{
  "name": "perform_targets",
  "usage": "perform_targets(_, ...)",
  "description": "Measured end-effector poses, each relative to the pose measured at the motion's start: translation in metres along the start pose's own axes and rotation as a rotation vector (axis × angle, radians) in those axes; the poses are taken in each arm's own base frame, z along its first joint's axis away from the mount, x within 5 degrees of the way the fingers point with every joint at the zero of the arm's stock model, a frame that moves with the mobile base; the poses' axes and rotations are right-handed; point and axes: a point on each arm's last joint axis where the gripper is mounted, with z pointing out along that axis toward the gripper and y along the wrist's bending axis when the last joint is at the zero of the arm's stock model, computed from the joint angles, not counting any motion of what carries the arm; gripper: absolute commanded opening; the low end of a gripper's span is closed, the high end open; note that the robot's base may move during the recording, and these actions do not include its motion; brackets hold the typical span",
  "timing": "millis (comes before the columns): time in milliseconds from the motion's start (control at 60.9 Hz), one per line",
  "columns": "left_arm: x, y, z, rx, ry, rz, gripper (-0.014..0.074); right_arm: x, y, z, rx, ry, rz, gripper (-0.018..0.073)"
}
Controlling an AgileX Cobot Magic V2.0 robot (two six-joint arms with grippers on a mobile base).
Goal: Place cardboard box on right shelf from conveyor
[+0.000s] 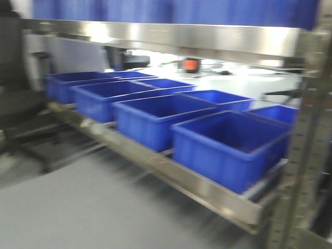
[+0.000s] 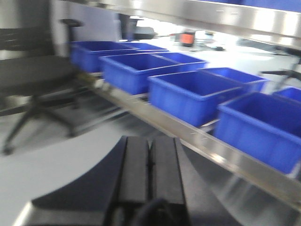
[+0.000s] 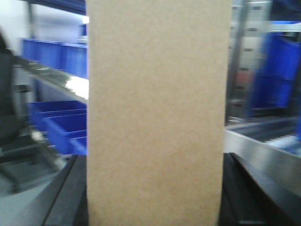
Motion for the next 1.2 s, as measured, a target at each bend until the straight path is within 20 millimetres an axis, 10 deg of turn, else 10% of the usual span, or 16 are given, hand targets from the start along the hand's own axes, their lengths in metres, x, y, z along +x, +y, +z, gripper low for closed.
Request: perform_targets(1199, 0.0, 0.0, 0.0, 0.0, 0.0, 0.0, -0.0116, 0.0, -0.0001, 0.0, 0.001, 0.0, -0.002, 0.0049)
